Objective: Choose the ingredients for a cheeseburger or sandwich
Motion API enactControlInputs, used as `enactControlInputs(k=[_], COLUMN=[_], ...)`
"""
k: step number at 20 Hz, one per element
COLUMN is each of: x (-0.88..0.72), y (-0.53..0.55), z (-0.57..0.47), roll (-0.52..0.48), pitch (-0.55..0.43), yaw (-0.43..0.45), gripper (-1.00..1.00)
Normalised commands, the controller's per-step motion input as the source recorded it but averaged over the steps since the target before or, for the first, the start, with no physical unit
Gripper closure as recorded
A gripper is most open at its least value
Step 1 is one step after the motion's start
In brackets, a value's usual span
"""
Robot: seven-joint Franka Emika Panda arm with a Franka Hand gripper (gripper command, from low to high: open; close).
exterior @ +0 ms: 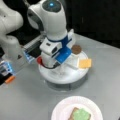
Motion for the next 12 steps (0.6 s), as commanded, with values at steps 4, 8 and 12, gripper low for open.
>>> enactControlInputs(k=[4,8,12], x=[-0.13,-0.16,-0.17], y=[0.16,0.07,0.03], z=[-0.13,-0.12,-0.17], roll=[-0.183,-0.18,-0.19], pitch=[-0.135,-0.129,-0.155], yaw=[0.031,0.035,0.056], gripper=[-1.0,-1.0,-1.0])
